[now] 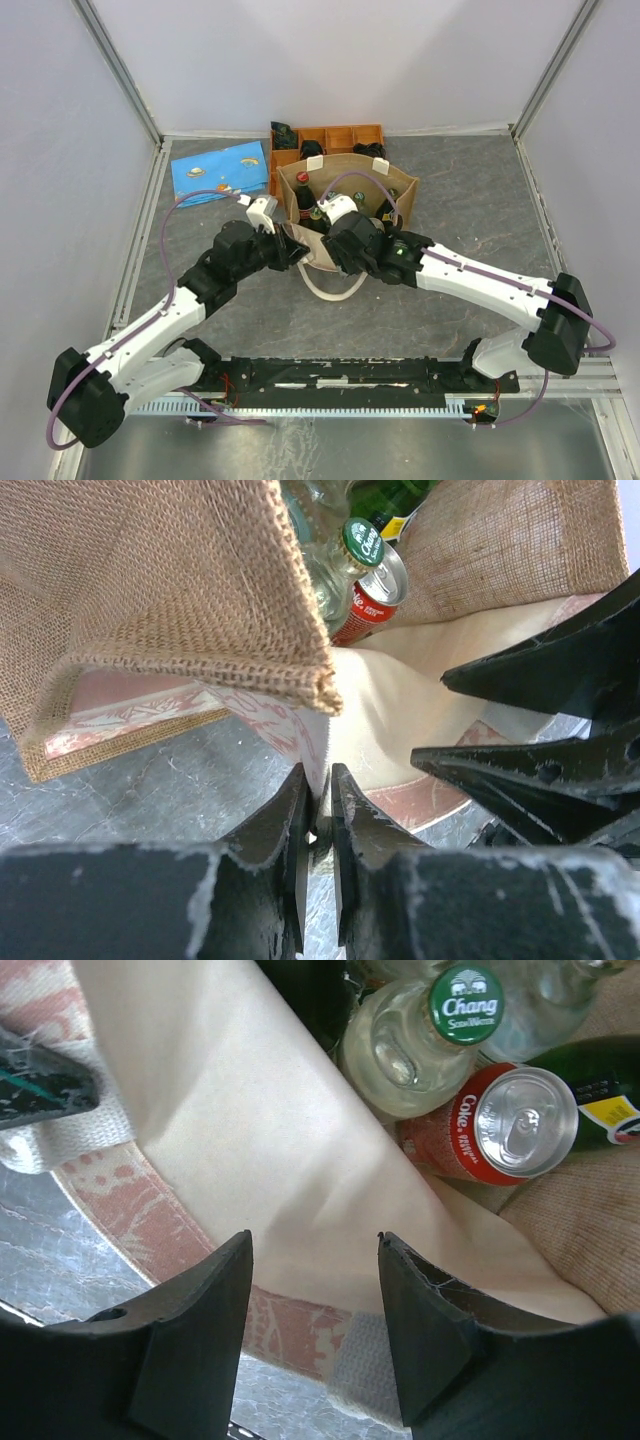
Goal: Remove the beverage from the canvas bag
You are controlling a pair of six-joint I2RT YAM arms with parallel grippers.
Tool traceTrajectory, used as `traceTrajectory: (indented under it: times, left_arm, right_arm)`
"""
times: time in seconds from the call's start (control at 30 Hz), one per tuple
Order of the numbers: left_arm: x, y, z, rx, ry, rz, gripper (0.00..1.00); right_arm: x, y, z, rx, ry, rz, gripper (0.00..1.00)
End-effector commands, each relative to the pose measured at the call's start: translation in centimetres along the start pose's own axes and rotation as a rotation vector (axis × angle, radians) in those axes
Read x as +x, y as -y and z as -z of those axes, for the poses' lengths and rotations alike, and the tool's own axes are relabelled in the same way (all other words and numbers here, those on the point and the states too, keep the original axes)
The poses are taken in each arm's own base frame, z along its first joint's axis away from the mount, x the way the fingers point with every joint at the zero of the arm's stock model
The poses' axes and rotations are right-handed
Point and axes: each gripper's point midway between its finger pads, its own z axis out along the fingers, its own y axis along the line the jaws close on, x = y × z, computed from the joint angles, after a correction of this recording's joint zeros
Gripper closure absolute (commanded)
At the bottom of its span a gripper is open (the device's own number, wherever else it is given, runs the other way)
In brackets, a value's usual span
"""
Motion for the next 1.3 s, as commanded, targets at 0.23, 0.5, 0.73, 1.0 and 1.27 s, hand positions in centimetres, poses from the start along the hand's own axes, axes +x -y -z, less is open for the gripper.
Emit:
traceTrajectory:
  times: [0.23, 0.5, 0.73, 1.0, 1.27]
  left_arm:
    - [3.0, 1.5, 2.1, 0.108, -0.118, -0.061, 0.97]
    - [5.5, 0.3, 0.8, 0.109, -0.187, -0.083, 0.94]
    - [5.7, 0.4, -0.4, 0.126, -0.203, -0.095, 0.87]
    - [6.1, 1.0, -0.7, 0.174, -0.245, -0.123, 0.95]
    - [8.3, -1.0, -0.6, 0.099, -0.335, -0.125, 0.97]
  right_arm:
    - [-4.5, 5.4, 3.6, 0.292, 0.171, -0.134, 0.4]
    - [-3.7, 7.9, 4.2, 0.453, 0.135, -0.178, 0.41]
    - [1.5, 10.1, 4.3, 0.517, -0.004, -0.286, 0.42]
    - [4.3, 11.4, 4.4, 0.568, -0.055, -0.349, 0.42]
    - [4.1, 11.4, 2.0, 0.527, -0.065, -0.41, 0.36]
